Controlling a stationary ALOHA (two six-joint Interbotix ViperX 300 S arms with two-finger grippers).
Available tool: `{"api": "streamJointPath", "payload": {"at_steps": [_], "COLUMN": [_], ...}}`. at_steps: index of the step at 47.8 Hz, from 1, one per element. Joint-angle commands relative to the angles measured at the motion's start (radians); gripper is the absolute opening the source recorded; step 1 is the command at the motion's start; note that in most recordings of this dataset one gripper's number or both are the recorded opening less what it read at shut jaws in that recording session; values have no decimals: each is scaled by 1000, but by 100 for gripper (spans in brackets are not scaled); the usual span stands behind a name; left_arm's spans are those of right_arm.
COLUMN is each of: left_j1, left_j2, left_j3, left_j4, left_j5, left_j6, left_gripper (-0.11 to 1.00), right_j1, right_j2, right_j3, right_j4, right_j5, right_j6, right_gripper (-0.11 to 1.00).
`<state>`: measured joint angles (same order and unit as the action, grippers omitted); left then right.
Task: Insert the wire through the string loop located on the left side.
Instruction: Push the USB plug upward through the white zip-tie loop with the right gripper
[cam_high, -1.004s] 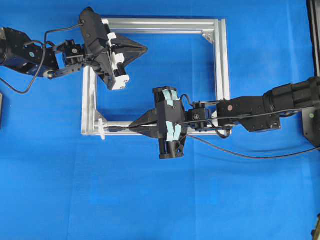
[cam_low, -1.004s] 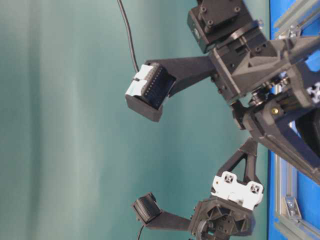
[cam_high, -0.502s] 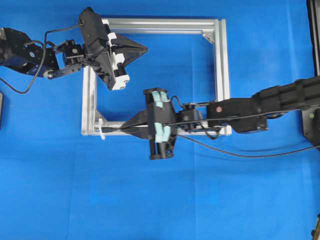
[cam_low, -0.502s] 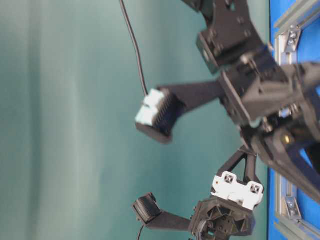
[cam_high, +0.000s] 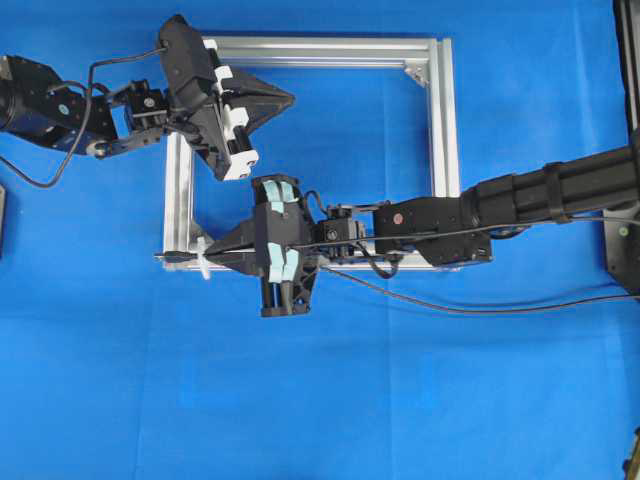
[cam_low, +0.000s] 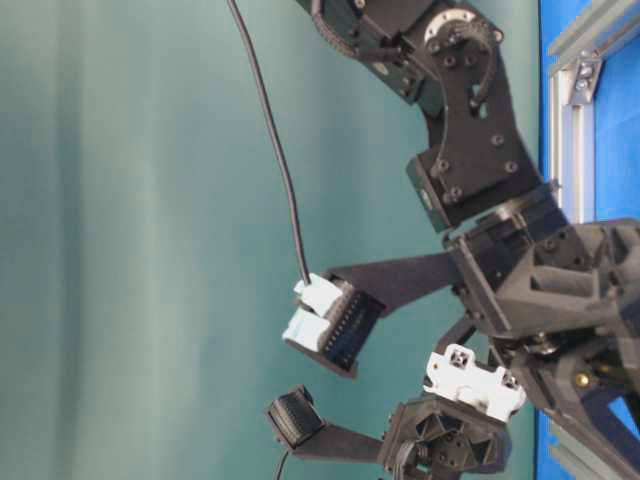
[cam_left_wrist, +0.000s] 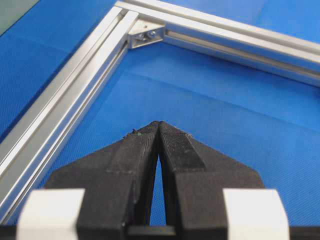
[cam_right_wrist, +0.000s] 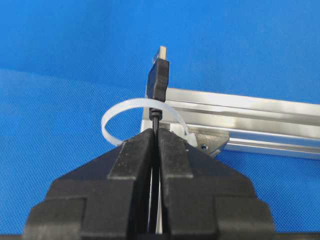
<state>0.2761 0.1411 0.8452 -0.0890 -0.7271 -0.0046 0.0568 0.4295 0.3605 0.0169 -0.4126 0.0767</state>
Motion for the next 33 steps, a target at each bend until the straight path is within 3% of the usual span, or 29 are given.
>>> {"api": "streamJointPath", "payload": {"at_steps": [1, 18, 33], "left_j1": [-2, -2, 12], "left_j2": [-34, -46, -160], "left_j3": [-6, 15, 183], "left_j4": [2, 3, 2], "left_j5": [-6, -6, -25], "left_j6": [-2, -2, -2], "left_gripper": [0, 0, 0], "right_j1": [-2, -2, -2], "right_j2": [-18, -18, -20], "right_j3": [-25, -20, -18], "right_j4": [-2, -2, -2], "right_j5": [-2, 0, -2], "right_j6": [-2, -2, -2], "right_gripper": [0, 0, 0]}}
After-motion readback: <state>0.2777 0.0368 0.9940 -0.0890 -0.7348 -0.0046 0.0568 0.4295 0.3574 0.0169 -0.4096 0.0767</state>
